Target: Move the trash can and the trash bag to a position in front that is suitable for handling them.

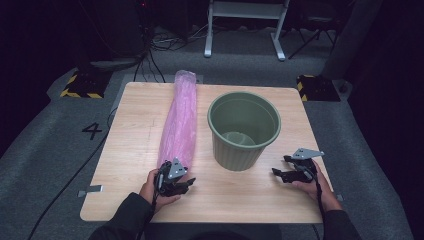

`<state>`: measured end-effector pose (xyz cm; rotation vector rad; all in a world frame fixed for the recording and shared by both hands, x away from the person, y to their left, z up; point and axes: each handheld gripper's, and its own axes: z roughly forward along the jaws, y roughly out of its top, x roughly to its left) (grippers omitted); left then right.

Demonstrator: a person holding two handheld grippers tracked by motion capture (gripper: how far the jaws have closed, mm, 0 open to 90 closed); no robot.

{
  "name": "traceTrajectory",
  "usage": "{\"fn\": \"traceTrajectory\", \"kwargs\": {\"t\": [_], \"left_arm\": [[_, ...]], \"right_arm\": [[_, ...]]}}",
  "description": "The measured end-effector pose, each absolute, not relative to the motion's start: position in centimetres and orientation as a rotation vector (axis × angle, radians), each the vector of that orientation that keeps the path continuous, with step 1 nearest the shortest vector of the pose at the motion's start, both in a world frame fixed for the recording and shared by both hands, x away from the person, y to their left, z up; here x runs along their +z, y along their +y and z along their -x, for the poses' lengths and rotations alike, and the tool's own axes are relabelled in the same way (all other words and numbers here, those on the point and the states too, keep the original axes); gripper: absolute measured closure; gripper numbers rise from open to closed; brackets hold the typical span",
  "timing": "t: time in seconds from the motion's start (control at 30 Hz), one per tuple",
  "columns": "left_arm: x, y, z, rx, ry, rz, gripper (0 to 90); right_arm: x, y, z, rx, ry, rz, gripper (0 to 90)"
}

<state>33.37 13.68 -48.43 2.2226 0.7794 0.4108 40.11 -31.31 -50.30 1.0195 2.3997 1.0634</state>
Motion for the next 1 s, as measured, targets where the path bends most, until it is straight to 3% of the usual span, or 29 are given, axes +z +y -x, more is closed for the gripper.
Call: {"fn": "traceTrajectory", "kwargs": {"t": [0.07, 0.17, 0.37, 0.57, 0.8, 1.0], "left_arm": [[-48.2, 13.6, -32.9, 0.384, 0.749, -2.213, 25.4], [-47.5, 13.7, -32.1, 0.372, 0.718, -2.207, 16.3], [-45.6, 15.8, -31.1, 0.418, 0.702, -2.149, 16.4], [-43.8, 19.8, -31.5, 0.532, 0.849, -2.086, 18.4], [-45.4, 24.1, -34.1, 0.585, 0.98, -2.094, 23.4], [-47.8, 25.7, -36.5, 0.398, 1.045, -2.067, 29.4]], "right_arm": [[-50.3, -31.3, -40.1, 1.063, 2.4, -1.02, 22.2], [-50.3, -31.3, -40.1, 1.063, 2.4, -1.02, 22.2], [-50.3, -31.3, -40.1, 1.063, 2.399, -1.02, 22.2], [-50.3, -31.3, -40.1, 1.063, 2.399, -1.02, 22.2], [-50.3, -31.3, -40.1, 1.063, 2.399, -1.02, 22.1], [-50.3, -31.3, -40.1, 1.064, 2.4, -1.019, 22.1]]}}
